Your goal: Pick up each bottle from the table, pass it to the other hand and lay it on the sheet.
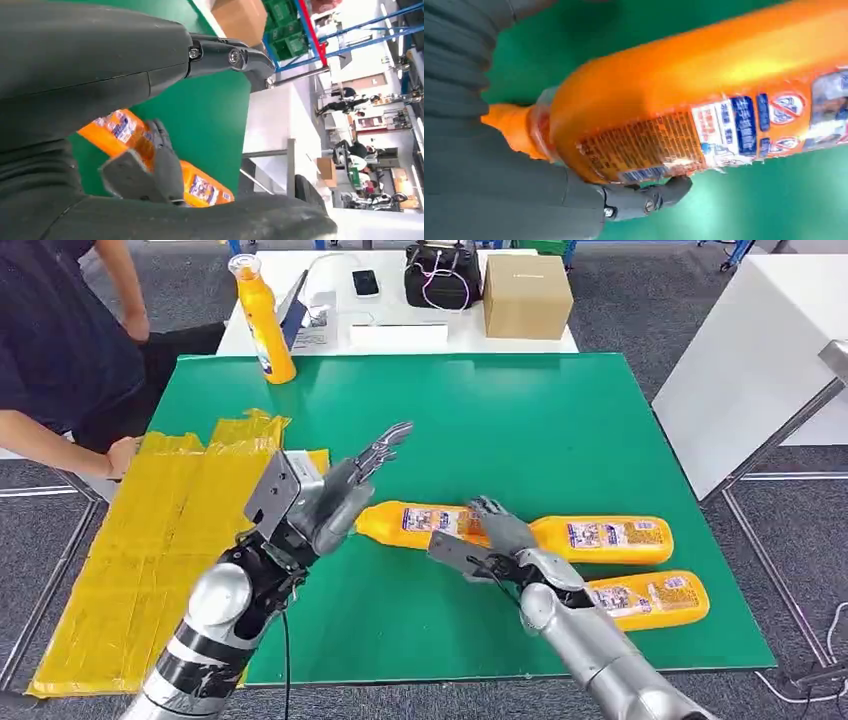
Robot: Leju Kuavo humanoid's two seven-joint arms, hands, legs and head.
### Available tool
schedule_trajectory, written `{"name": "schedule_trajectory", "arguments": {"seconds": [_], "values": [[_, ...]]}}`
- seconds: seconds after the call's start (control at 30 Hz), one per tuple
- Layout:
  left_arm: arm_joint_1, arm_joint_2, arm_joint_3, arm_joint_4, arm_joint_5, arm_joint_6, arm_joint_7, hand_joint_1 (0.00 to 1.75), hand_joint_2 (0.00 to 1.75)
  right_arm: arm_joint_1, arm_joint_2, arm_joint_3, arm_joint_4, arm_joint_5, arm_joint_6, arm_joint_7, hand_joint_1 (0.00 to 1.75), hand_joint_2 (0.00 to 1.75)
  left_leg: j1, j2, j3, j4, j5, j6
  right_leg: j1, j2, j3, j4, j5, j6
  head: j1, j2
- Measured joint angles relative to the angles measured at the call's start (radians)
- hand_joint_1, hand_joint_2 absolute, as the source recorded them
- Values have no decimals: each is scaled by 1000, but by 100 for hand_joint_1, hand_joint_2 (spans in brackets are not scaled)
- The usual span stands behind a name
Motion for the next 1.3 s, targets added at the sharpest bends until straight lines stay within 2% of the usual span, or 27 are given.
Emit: {"name": "schedule_trajectory", "arguments": {"seconds": [0.33,0.8,0.83,1.3], "values": [[5,1,-15,14,0,0,-6,0,0,-40,42,48,94,25,-12,-14,0,175,0,1,2,0,0,0,0,1,1,0,0,0,0,0],[6,4,-18,14,0,1,-6,0,0,-54,59,60,119,29,-16,-14,0,175,0,1,3,0,0,0,0,1,2,0,0,0,0,0],[6,4,-18,14,0,1,-6,0,0,-54,59,62,121,33,-18,-14,175,175,0,1,3,0,0,0,0,1,2,0,0,0,0,0],[6,4,-27,16,11,1,-14,0,0,-87,69,104,219,92,-26,-10,175,175,0,4,10,0,0,0,0,2,7,0,0,0,0,0]]}}
